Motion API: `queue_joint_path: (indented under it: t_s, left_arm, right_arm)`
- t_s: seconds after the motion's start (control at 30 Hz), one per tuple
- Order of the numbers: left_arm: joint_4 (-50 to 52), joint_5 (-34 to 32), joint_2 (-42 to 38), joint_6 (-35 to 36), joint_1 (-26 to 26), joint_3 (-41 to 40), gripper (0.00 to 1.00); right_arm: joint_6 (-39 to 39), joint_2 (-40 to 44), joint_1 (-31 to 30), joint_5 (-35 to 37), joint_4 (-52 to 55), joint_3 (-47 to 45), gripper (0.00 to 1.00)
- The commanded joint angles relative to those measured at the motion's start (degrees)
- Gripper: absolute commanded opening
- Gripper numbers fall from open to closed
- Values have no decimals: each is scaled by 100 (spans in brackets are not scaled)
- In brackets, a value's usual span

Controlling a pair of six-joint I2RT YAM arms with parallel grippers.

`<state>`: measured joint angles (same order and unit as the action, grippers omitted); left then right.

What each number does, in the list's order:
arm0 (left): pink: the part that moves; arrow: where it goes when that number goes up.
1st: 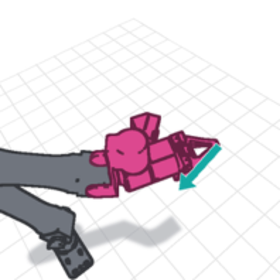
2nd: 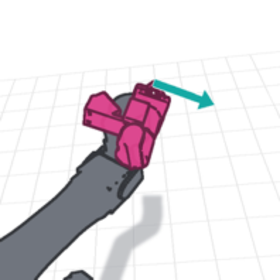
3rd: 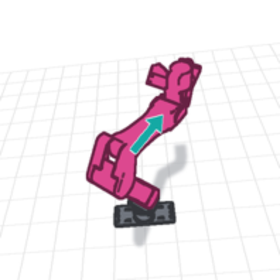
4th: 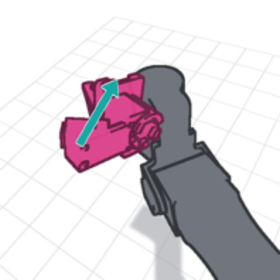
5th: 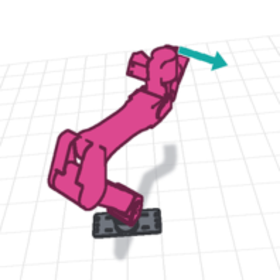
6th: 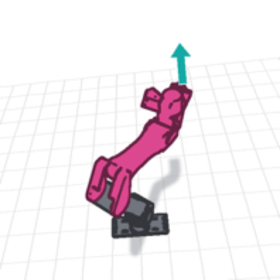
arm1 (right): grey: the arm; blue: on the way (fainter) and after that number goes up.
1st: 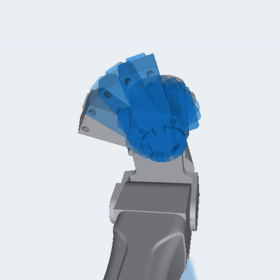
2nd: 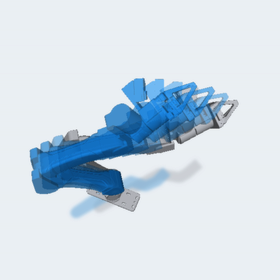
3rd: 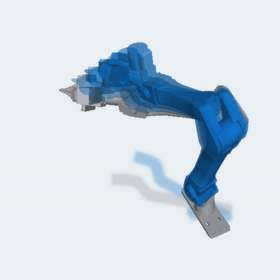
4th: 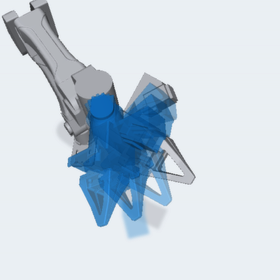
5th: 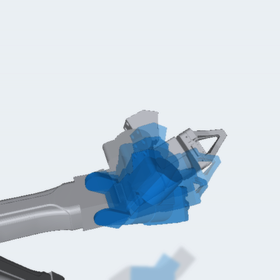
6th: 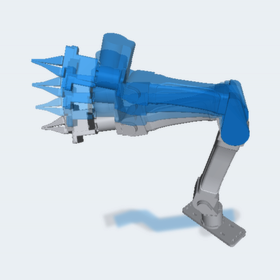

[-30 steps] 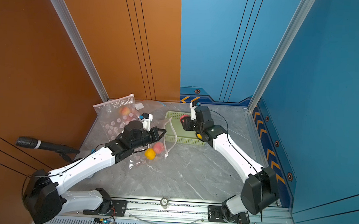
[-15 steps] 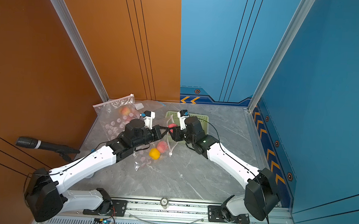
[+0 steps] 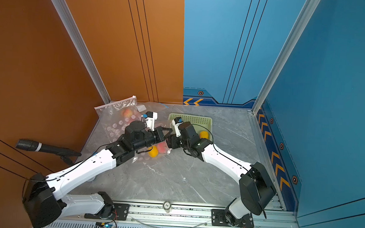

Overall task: Place the peach in a zip-top bag and seal the zipper
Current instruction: Place the peach in the zipper food storage bag.

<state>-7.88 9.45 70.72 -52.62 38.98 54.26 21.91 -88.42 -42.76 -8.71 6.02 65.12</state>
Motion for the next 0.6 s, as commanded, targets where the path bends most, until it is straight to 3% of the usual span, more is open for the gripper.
queue_joint_path:
  t_s: [0.0,0.2,0.57]
  left_arm:
    - [-123,138,-67,-55,63,164,0]
    - [-121,79,20,-142,-29,85,0]
    - [-232,-202,-38,-404,-248,-311,0]
  right_arm:
    - [-158,124,-65,116,217,239,75]
    - [-223,420,-64,126,620,372,79]
    - [-170,1268,76,413,1066,344,67]
